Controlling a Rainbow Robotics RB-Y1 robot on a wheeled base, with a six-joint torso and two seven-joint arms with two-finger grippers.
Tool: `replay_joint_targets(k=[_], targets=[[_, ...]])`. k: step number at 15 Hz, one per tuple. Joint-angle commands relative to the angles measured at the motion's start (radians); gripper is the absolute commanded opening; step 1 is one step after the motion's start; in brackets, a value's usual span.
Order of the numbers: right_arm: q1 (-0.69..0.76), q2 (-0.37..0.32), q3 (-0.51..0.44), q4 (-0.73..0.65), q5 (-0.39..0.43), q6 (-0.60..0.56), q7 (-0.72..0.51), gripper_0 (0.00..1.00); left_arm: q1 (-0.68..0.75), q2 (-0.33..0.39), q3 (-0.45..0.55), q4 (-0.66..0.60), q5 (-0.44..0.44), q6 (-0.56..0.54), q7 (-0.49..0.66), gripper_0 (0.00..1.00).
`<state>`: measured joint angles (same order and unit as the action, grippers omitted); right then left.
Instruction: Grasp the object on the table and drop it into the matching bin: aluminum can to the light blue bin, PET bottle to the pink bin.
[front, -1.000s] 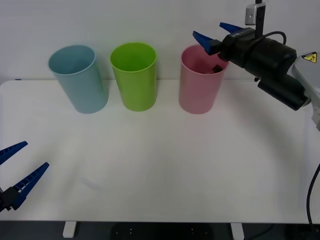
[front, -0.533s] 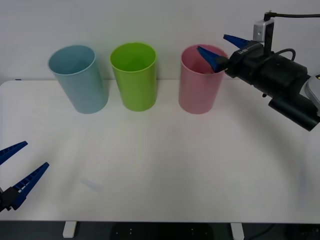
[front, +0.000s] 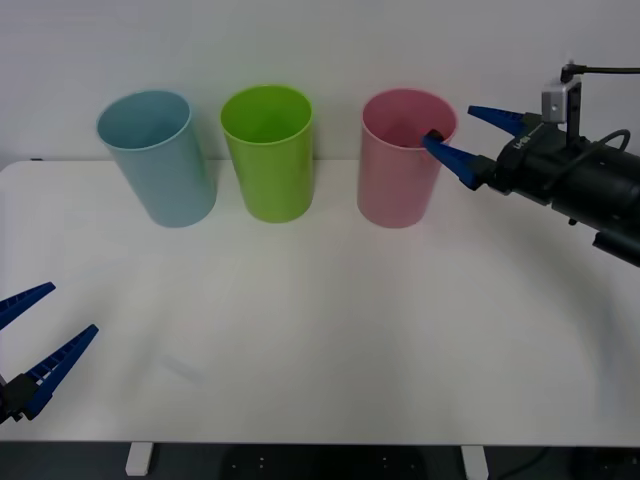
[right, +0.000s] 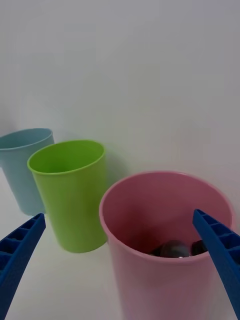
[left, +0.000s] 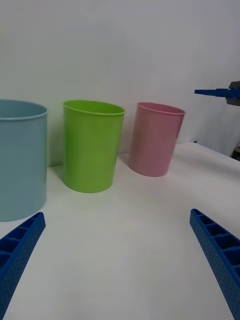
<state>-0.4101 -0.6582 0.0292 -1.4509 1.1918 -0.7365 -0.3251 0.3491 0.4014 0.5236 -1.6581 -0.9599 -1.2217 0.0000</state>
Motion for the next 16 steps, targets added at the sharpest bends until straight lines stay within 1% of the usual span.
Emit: replay_joint_targets(k=[1,3,5,6,8,9,13,16], targets=[[0.039,-0.003,-0.044,0.0,0.009,-0.064,0.035,1.0,0.0,0.0,0.0,0.0,0.0,0.0,0.0,1.0],[0.073,-0.003,-0.095,0.0,0.028,-0.132,0.063,1.0,0.0,0.0,0.0,0.0,0.0,0.0,0.0,1.0],[0.112,-0.003,-0.14,0.001,0.029,-0.185,0.149,1.0,0.0,0.0,0.0,0.0,0.0,0.0,0.0,1.0],[0.132,-0.003,-0.16,0.001,0.029,-0.211,0.166,1.0,0.0,0.0,0.0,0.0,0.0,0.0,0.0,1.0],[0.166,-0.003,-0.209,0.001,0.032,-0.282,0.172,1.0,0.0,0.0,0.0,0.0,0.0,0.0,0.0,1.0],[0.186,-0.001,-0.249,0.001,0.043,-0.336,0.175,1.0,0.0,0.0,0.0,0.0,0.0,0.0,0.0,1.0],[0.266,-0.003,-0.368,0.0,0.043,-0.503,0.17,1.0,0.0,0.0,0.0,0.0,0.0,0.0,0.0,1.0],[0.32,0.002,-0.426,0.001,0.035,-0.586,0.156,1.0,0.0,0.0,0.0,0.0,0.0,0.0,0.0,1.0]])
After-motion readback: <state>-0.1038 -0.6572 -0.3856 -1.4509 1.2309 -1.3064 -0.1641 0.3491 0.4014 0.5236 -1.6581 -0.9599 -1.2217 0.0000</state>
